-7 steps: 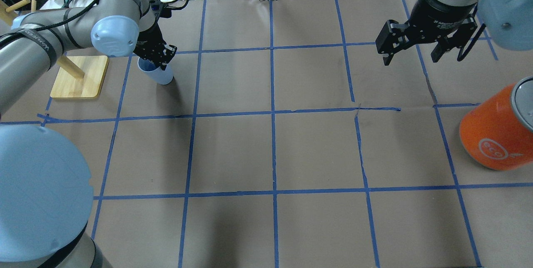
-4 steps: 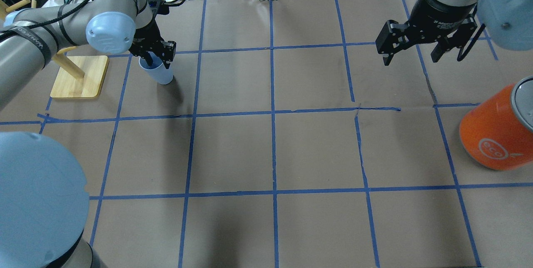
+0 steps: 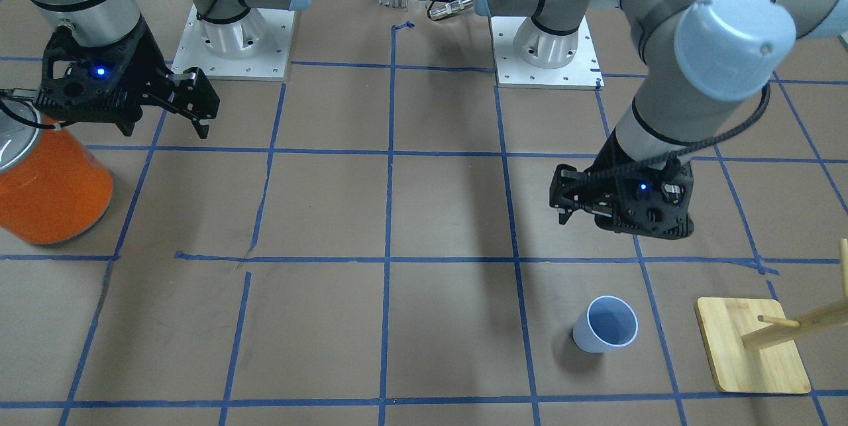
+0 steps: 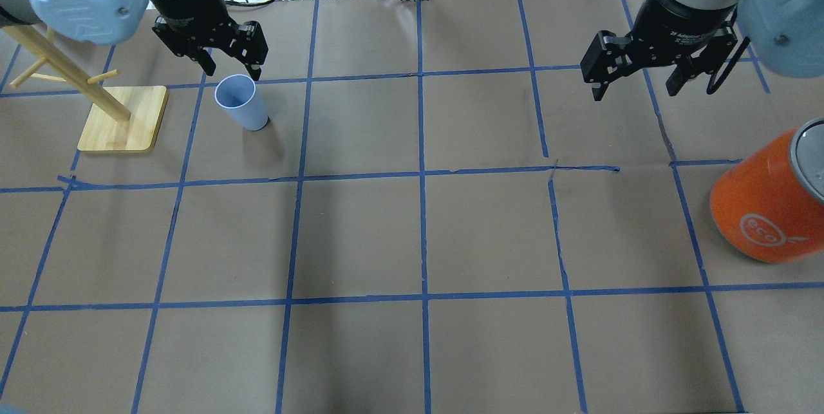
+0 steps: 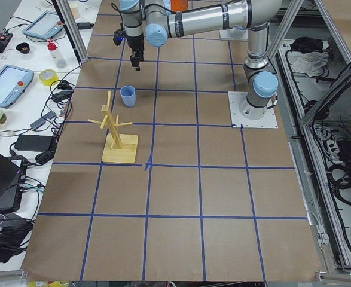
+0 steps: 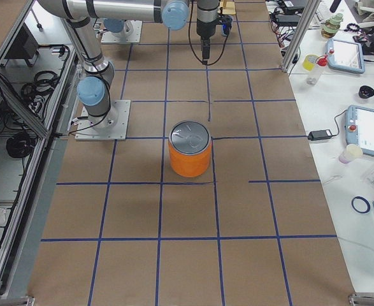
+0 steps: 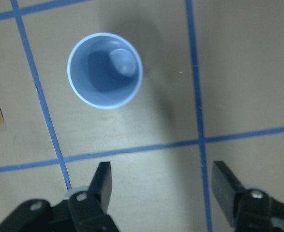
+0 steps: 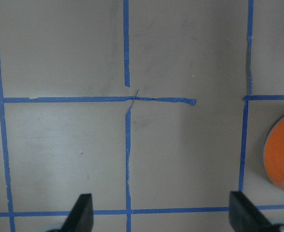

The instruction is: Flip cup

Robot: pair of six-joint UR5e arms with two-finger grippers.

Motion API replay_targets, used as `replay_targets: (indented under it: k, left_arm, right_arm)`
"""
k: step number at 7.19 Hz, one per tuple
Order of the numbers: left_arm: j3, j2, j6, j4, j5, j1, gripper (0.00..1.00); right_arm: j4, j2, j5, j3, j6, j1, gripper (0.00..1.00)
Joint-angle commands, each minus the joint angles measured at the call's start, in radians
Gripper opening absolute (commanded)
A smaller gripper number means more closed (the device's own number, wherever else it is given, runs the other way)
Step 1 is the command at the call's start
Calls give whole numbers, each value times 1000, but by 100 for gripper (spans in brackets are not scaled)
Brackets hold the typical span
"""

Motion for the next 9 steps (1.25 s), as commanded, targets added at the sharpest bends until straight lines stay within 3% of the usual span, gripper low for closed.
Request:
replay_targets:
  k: [1,4,8,9]
  left_arm:
    - [-13,129,-2,-24,-11,-18,77]
    - [-36,251,8,-70,21,-20,78]
    - [-77,272,-2,-61,-16,-13,83]
    - [-81,272,1,-61,-14,-12,100]
  right_arm:
    - [0,0,1,0,0,1,100]
    - [1,0,1,0,0,1,100]
    - [1,0,1,5,0,1,100]
    - [1,0,0,9,0,0,100]
